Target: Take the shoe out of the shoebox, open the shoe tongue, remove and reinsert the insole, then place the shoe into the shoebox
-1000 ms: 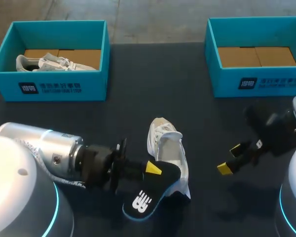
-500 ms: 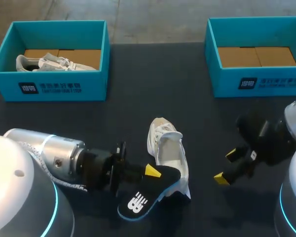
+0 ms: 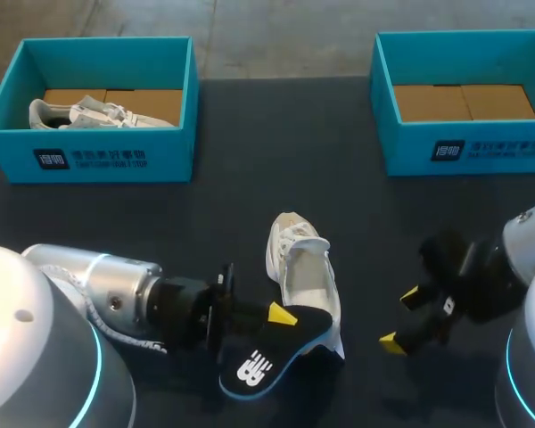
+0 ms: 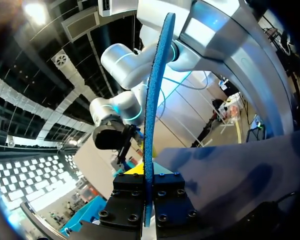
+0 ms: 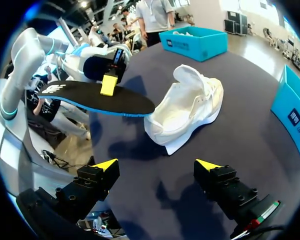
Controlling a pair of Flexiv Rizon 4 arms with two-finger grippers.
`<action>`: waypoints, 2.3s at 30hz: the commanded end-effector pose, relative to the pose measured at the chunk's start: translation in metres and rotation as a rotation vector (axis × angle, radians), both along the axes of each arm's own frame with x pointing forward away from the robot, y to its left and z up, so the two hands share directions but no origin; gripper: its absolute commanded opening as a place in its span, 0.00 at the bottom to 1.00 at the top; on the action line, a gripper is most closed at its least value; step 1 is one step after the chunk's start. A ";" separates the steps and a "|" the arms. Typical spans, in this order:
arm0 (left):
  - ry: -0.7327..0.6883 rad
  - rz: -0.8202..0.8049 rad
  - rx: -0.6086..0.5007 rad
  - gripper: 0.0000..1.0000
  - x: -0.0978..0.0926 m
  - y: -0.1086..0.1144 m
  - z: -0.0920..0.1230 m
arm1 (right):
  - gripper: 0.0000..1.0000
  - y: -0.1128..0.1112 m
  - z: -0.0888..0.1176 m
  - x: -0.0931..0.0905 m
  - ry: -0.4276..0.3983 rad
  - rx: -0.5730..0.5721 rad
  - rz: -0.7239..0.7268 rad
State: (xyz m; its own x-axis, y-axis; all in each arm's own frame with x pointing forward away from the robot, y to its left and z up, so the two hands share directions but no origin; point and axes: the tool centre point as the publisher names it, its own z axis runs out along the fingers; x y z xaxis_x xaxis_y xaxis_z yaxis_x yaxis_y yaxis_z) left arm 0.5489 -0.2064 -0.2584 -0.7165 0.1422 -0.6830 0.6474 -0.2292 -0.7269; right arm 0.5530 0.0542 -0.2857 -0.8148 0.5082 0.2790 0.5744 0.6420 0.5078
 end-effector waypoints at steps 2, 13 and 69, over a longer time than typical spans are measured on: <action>0.032 0.022 -0.020 0.00 0.003 -0.007 -0.002 | 1.00 0.003 -0.010 0.002 -0.008 0.010 -0.011; 0.126 0.069 -0.020 0.00 0.011 -0.008 0.000 | 1.00 0.011 -0.024 0.003 -0.029 0.027 -0.033; 0.228 0.094 0.019 0.00 0.033 -0.020 -0.028 | 1.00 0.028 -0.048 0.020 -0.011 0.022 -0.021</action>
State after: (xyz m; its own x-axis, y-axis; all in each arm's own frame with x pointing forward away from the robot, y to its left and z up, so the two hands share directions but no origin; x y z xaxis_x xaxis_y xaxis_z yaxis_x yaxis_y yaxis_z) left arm 0.5817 -0.2227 -0.2835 -0.8619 0.0801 -0.5008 0.4849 -0.1592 -0.8600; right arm 0.5669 0.0770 -0.3292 -0.8051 0.5238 0.2782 0.5834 0.6146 0.5310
